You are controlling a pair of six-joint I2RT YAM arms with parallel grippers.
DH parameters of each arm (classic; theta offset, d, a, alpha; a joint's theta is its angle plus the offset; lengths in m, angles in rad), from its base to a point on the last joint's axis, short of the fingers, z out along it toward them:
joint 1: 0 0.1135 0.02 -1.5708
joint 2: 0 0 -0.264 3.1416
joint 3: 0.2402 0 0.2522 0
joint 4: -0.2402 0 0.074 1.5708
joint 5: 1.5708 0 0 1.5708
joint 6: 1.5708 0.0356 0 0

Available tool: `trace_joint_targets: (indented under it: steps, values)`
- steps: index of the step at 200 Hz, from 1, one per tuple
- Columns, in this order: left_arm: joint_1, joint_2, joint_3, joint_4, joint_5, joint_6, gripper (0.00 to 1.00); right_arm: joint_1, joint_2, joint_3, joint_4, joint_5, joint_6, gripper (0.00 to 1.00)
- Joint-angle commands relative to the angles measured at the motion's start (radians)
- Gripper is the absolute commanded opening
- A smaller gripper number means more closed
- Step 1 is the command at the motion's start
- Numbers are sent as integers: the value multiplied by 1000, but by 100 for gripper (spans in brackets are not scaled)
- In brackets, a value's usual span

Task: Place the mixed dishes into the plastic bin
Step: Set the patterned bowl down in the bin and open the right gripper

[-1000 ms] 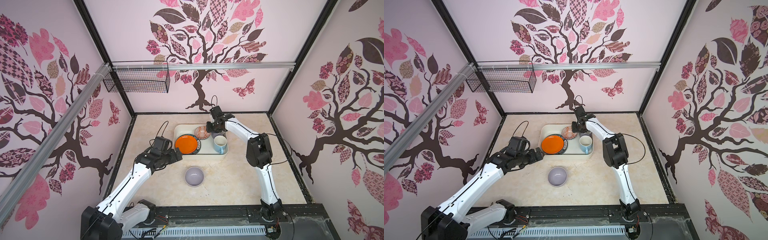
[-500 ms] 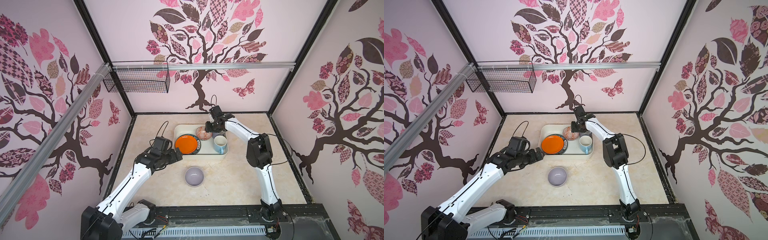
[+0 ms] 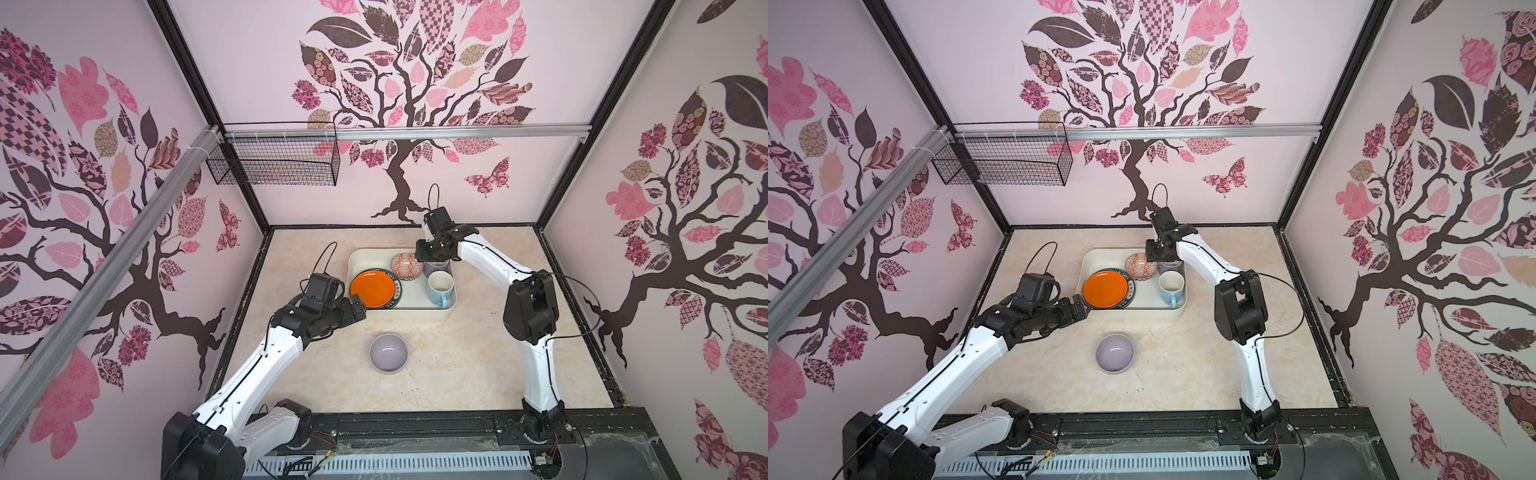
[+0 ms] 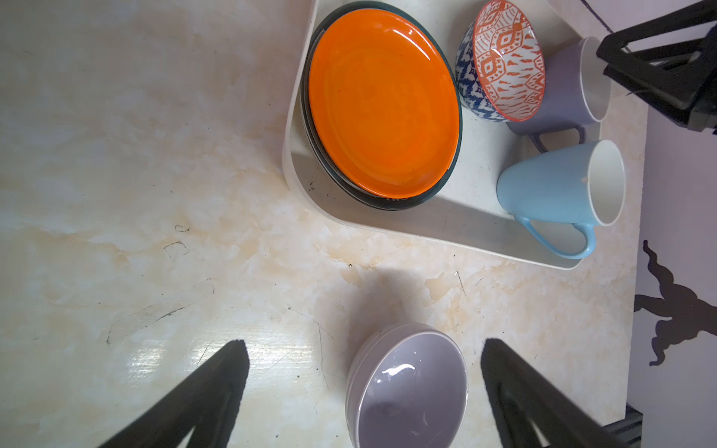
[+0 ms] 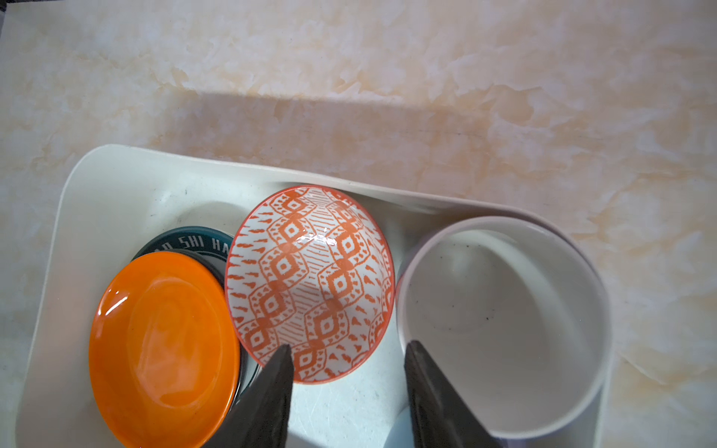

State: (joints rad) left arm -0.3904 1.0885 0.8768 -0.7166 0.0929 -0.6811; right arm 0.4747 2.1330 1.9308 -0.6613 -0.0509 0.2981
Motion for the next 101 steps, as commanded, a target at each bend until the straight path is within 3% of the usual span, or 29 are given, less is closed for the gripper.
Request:
trace_joint_targets:
  steps: [1, 62, 101]
  values:
    - [6, -31, -51, 18, 8, -7, 97, 40, -129, -55, -21, 10, -15, 50]
    - [2, -106, -121, 18, 47, -50, 88, 143, -198, -242, 50, 43, -9, 43]
    - [3, -178, -133, -20, 11, -55, 88, 190, -83, -131, 58, 99, -46, 39]
